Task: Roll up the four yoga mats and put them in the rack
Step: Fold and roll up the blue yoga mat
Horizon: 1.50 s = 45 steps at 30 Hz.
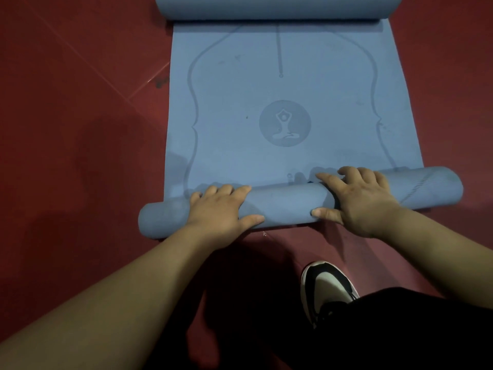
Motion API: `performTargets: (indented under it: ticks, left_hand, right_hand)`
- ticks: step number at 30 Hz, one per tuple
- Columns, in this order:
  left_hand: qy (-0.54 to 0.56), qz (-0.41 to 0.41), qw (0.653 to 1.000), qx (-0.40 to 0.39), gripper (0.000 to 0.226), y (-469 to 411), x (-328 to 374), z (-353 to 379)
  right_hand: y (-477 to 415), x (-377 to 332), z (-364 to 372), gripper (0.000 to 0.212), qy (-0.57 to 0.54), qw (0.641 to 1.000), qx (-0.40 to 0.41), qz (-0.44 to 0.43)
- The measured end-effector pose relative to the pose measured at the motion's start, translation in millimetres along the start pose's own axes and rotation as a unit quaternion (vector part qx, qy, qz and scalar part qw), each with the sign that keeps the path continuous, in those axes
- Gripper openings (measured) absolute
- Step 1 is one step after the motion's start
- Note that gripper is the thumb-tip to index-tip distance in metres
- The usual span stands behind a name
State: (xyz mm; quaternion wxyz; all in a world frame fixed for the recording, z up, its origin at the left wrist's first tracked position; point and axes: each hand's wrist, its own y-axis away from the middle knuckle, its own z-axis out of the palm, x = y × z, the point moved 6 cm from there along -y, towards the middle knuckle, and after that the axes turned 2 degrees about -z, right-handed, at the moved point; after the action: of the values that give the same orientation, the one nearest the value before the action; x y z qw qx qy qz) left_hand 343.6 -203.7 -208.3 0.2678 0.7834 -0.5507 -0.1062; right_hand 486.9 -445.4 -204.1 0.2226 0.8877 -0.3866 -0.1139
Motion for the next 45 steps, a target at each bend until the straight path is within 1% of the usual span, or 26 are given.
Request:
performTargets:
  ticks: [2,4,6,8,10,11,12,15,17,20,24,26,27,31,32,36,41,43,45]
  left_hand:
    - [-0.004,0.006,1.000,-0.023,0.079,-5.2,-0.8,-3.6]
    - [0.000,0.007,0.999,-0.035,0.079,-7.7,-0.4,-5.1]
    - [0.007,-0.003,1.000,-0.013,0.080,-5.7,0.4,-7.6]
    - [0.004,-0.011,1.000,0.029,0.085,1.3,3.2,-6.9]
    - [-0.021,-0.007,0.998,0.055,0.091,7.6,7.9,-1.1]
    - [-0.027,-0.007,0.998,0.059,0.091,7.5,8.4,1.2]
    - [-0.027,-0.007,0.998,0.060,0.088,5.6,7.9,1.7]
    - [-0.020,0.003,0.998,0.059,0.083,-3.1,5.0,-2.5]
    - [-0.015,0.010,0.999,0.045,0.083,-7.1,3.2,-4.4]
    - [-0.006,-0.002,0.999,0.048,0.083,-5.6,4.2,-6.1]
    - [0.004,-0.004,0.992,0.129,0.086,6.0,9.4,-1.7]
    - [-0.007,-0.004,0.990,0.138,0.087,6.4,9.8,4.4]
    - [-0.011,-0.008,0.991,0.136,0.085,3.9,9.4,5.1]
    - [-0.003,-0.012,0.993,0.114,0.078,-5.9,7.7,-2.7]
    - [0.000,-0.008,0.994,0.110,0.078,-6.8,7.8,-4.5]
    - [0.009,-0.014,0.995,0.100,0.079,-6.8,6.9,-5.6]
    - [0.001,-0.025,0.990,0.138,0.087,-1.9,7.6,-3.5]
    - [0.006,-0.029,0.991,0.127,0.084,-7.8,6.1,-4.5]
    - [0.008,-0.031,0.992,0.120,0.082,-13.7,3.9,-9.5]
  right_hand:
    - [6.8,-4.9,6.1,0.102,0.004,0.998,0.063,-0.006]
    - [9.9,-6.3,11.9,0.099,0.010,0.996,0.085,-0.012]
    - [4.0,-4.3,6.2,0.103,0.005,0.997,0.070,-0.016]
    - [-6.1,0.1,-3.0,0.110,0.001,1.000,0.028,-0.009]
    - [-14.4,2.6,-8.2,0.112,0.003,1.000,-0.012,-0.006]
    - [-16.2,2.5,-8.3,0.111,0.005,1.000,-0.016,-0.006]
    - [-15.8,1.6,-7.6,0.111,0.012,1.000,-0.006,-0.005]
    - [-3.0,-1.9,-0.2,0.100,0.005,0.994,0.109,-0.011]
    - [4.7,-3.9,6.6,0.095,0.007,0.990,0.143,-0.011]
    - [-0.7,-2.8,4.1,0.099,0.006,0.990,0.140,-0.021]
    - [-19.3,4.6,-11.4,0.112,0.005,0.998,0.067,-0.014]
    - [-24.1,6.5,-12.0,0.111,0.014,0.999,0.039,-0.011]
    - [-23.8,5.9,-11.6,0.110,0.016,0.999,0.047,-0.011]
    - [-9.6,-0.4,-2.5,0.094,0.011,0.989,0.148,-0.009]
    - [-7.5,-1.9,0.2,0.093,0.010,0.987,0.158,-0.005]
    - [-14.2,0.3,-4.1,0.101,0.007,0.990,0.139,-0.013]
    - [-34.3,8.9,-18.2,0.110,0.005,0.997,0.072,-0.009]
    - [-33.5,7.2,-18.0,0.108,0.008,0.996,0.093,-0.009]
    - [-26.4,3.5,-14.1,0.100,0.002,0.990,0.141,-0.014]
